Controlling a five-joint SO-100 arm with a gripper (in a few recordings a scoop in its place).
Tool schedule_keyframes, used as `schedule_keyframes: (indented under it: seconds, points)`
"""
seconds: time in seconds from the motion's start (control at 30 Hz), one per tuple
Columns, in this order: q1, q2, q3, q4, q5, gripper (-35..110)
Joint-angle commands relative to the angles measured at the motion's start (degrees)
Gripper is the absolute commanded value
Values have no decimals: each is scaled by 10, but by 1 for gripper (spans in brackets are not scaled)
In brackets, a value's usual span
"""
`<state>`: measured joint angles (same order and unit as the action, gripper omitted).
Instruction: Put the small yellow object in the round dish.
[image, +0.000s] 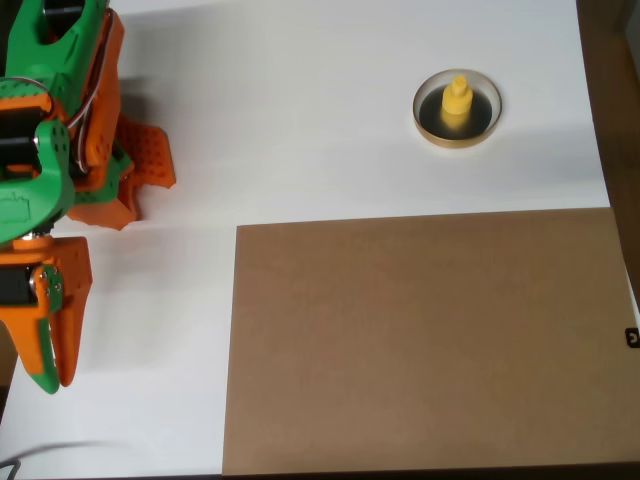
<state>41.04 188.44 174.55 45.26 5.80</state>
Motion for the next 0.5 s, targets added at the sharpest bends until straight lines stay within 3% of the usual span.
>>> schedule_keyframes:
  seconds: [0.0, 0.47]
  points:
    - [3, 22, 4, -2, 4, 7]
    - [-12, 22, 4, -4, -31, 2]
